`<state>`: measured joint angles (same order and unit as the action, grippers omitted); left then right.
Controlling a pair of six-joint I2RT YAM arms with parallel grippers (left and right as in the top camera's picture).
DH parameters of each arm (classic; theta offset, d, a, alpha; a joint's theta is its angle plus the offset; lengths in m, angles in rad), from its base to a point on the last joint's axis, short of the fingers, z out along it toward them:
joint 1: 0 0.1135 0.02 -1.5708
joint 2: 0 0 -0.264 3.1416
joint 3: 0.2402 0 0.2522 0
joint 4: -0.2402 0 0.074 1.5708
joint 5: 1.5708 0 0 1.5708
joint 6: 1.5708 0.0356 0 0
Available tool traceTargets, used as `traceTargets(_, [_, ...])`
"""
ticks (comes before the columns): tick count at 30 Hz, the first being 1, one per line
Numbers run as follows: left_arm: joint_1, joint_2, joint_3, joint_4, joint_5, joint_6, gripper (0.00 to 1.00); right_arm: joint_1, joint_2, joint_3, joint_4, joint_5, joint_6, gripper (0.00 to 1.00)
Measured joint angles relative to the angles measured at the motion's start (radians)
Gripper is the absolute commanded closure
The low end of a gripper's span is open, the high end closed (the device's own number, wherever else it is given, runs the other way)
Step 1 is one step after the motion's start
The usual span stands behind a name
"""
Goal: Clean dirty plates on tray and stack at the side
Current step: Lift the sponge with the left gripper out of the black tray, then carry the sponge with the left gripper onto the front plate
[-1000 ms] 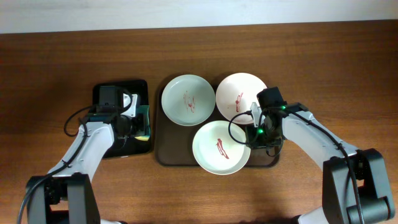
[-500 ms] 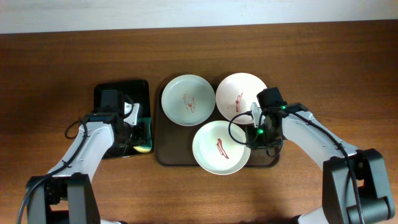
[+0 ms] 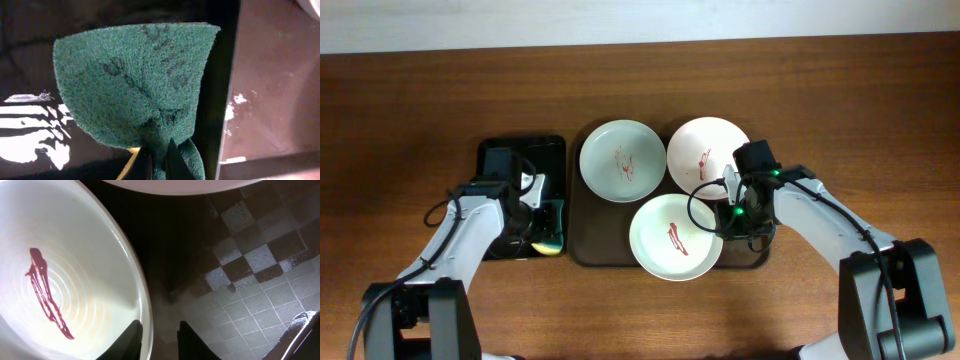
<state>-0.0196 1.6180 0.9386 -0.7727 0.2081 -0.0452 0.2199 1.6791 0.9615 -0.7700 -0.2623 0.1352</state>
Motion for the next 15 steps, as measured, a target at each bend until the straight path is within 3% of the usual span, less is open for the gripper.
traceTargets(3, [-0.001, 0.0, 0.024, -0.003, -0.039, -0.009, 1.0, 0.0, 0.0, 0.0, 0.0, 0.0, 0.001, 0.68])
traceTargets(12, [-0.001, 0.0, 0.21, -0.006, -0.042, -0.019, 1.0, 0.0, 0.0, 0.0, 0.0, 0.0, 0.0, 0.67])
traceTargets(14, [-0.001, 0.0, 0.21, -0.012, -0.002, -0.023, 1.0, 0.0, 0.0, 0.0, 0.0, 0.0, 0.0, 0.71])
traceTargets(15, [-0.001, 0.0, 0.21, -0.01, 0.02, -0.023, 1.0, 0.0, 0.0, 0.0, 0.001, 0.0, 0.0, 0.8])
